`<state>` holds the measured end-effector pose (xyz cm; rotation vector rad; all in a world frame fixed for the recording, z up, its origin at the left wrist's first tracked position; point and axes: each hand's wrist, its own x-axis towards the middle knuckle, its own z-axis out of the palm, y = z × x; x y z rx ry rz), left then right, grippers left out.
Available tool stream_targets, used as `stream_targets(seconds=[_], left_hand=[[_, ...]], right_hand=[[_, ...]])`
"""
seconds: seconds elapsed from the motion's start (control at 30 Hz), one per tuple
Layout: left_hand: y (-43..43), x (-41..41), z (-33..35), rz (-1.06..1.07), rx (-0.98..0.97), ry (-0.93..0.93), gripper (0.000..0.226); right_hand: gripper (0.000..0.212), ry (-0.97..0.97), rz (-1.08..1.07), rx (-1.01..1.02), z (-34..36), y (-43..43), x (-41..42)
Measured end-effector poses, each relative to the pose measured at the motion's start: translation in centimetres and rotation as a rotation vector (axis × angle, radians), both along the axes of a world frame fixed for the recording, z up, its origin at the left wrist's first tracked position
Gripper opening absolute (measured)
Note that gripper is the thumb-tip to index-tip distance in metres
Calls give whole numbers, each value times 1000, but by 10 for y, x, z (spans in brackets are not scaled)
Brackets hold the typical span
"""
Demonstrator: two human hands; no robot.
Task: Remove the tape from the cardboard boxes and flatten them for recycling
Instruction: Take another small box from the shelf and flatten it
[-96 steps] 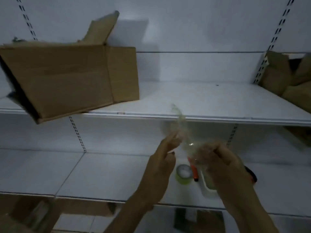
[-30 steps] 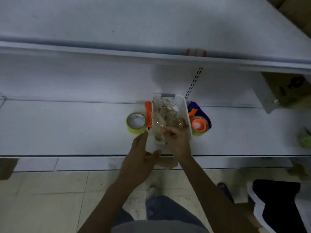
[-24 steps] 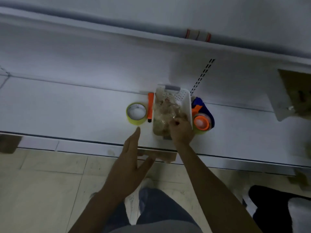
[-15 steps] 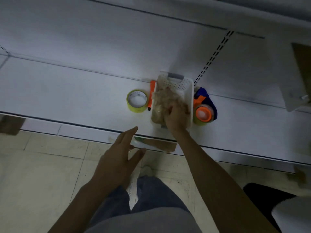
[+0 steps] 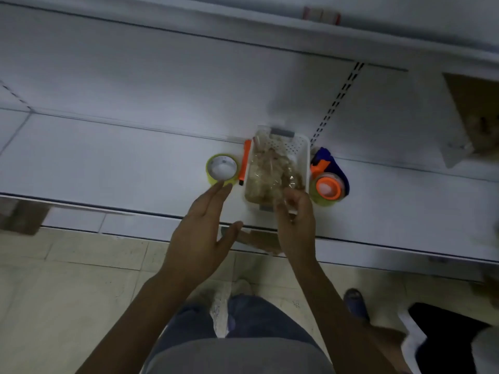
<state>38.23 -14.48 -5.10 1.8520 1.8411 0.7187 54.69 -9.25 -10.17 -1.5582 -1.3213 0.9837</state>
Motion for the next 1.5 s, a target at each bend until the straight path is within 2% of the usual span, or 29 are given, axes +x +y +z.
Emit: stream_targets(seconds=[0.1,0.17,0.27,0.37,0.57,0.77,0.97,1.03,1.07,1.1,1.17,1.23,1.33,1.43,1.5], left_hand=[[-1,-21,14,23,146,127,70],[-3,-45,31,99,246,224,70],[-14,-83,67,292,365,314,68],[-33,-114,103,460,468,317,67],[-68,-172,159,634,679,307,67],[-71,-240,186,761,789,146,71],[-33,-317,210,844,751,-329,82],[-21,-343,221,838,698,-505,76],[-17,-355,224,823,660,-537,68],[-15,-362,226,819,627,-490,58],[-13,-363,227,836,617,-235,45],[-13,-347,225,773,671,-46,49],[-17,-315,224,526,748,-36,70],[-22,-317,224,403,781,-95,66],[-27,-327,222,400,722,-216,53]], right_hand=[[58,-19,234,168,37,-16,-38],[67,-47,437,315,64,-23,-66],[74,-86,698,493,106,-26,-106],[78,-105,836,649,147,-28,-143],[75,116,1016,859,222,-26,-201],[67,-60,963,1043,263,-14,-248],[65,-268,909,1145,287,-2,-288],[65,-295,885,1180,299,0,-302],[65,-300,866,1195,306,0,-309],[65,-311,836,1216,312,0,-316],[66,-351,752,1262,325,0,-330],[68,-424,659,1303,338,-2,-347],[72,-677,539,1327,354,-1,-369],[68,-943,387,1308,363,4,-375],[55,-937,291,1322,366,3,-375]])
